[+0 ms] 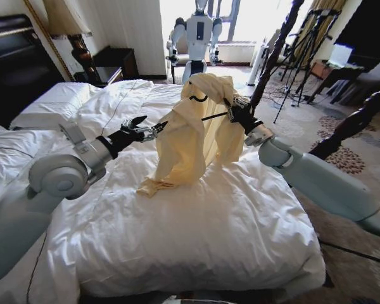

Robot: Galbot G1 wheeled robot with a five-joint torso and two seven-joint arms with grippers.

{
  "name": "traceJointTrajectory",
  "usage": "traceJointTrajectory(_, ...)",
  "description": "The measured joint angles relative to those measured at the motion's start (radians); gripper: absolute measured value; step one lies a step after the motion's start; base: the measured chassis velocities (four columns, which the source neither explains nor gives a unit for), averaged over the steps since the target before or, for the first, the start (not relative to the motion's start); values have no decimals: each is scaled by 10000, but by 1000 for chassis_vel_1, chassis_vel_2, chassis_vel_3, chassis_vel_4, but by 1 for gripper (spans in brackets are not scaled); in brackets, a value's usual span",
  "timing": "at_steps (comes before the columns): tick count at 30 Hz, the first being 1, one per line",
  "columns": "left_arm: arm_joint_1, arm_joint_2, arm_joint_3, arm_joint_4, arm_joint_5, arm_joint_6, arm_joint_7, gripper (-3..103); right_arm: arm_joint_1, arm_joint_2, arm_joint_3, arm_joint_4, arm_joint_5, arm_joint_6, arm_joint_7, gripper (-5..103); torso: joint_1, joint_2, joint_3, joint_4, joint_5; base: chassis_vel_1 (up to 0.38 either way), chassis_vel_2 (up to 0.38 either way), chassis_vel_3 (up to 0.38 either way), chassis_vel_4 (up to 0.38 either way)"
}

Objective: Pick up the clothes from the bed and hang them on the clothes hanger.

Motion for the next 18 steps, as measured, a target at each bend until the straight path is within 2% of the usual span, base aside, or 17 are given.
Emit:
traceJointTrajectory(4,-289,11,188,427,-42,215,-23,100,-7,110,-33,105,23,1,-6,3,2,0,2,0,-3,0,0,0,0)
traceJointTrajectory(6,-324,90,256,577,-110,249,92,100,8,148,-47,163,35,7,-23,3,2,0,2,6,-4,0,0,0,0)
traceJointTrajectory(9,-371,296,398,665,-373,277,287,100,100,251,-79,161,45,43,-69,3,1,0,1,2,-10,0,0,0,0)
traceJointTrajectory(12,-198,579,399,540,-479,282,395,100,275,606,-124,-124,13,166,-168,3,0,0,1,2,-1,0,0,0,0)
traceJointTrajectory(18,-157,725,388,390,-544,320,413,100,461,1102,-215,-462,-73,276,-239,3,1,0,1,6,-6,0,0,0,0)
